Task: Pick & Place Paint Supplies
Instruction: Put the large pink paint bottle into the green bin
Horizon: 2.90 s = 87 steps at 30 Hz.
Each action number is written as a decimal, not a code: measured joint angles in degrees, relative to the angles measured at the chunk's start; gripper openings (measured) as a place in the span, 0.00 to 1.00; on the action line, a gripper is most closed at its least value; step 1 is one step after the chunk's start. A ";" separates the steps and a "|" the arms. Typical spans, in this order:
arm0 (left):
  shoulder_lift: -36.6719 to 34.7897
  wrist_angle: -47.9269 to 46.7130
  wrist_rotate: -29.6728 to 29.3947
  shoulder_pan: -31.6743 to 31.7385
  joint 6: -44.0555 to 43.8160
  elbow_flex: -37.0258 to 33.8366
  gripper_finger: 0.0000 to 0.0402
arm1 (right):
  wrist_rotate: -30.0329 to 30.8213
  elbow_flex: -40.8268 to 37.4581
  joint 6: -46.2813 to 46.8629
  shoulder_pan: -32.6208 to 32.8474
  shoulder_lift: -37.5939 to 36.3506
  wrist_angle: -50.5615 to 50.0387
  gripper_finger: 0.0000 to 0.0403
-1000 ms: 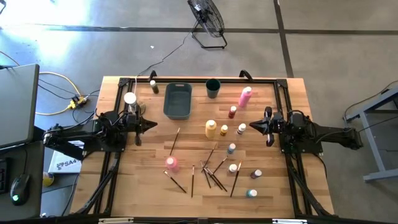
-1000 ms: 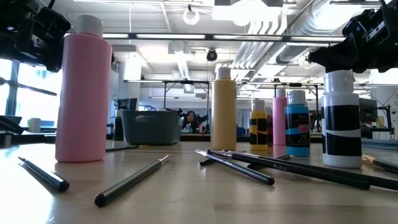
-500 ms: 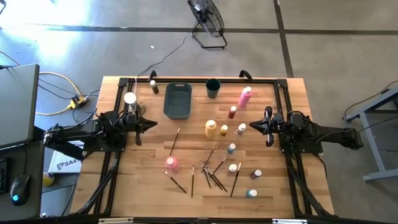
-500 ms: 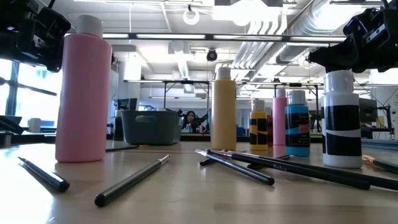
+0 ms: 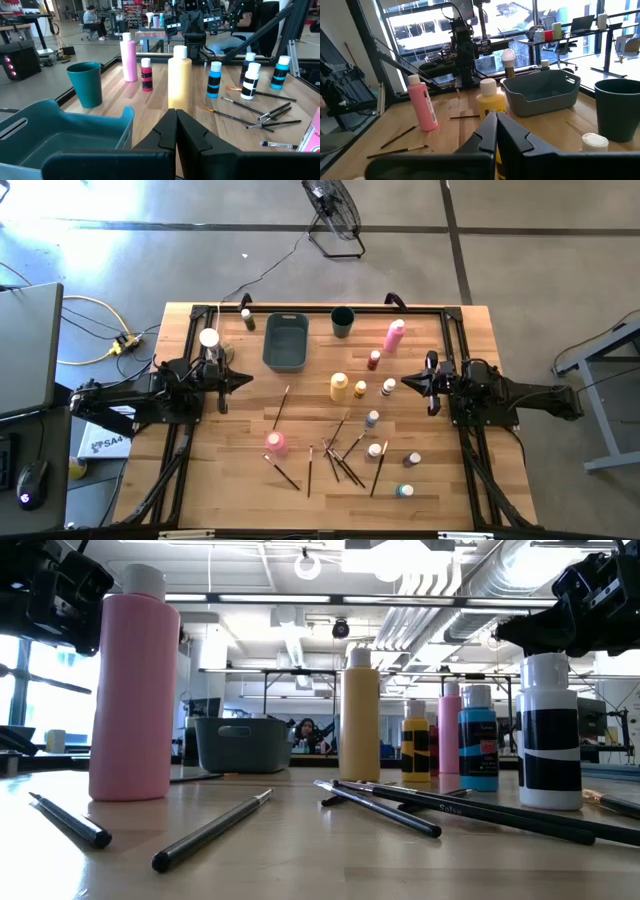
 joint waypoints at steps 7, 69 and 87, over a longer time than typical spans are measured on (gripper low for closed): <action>0.01 0.39 0.02 0.01 0.20 0.00 0.00 | 0.11 0.00 -1.79 0.00 0.00 0.01 0.01; 0.01 5.95 13.55 0.01 0.02 0.11 0.00 | 5.88 0.00 -1.76 0.00 0.00 2.35 0.01; 0.01 5.97 13.55 0.01 0.20 0.11 0.00 | 5.79 0.00 -1.74 0.00 0.00 2.52 0.01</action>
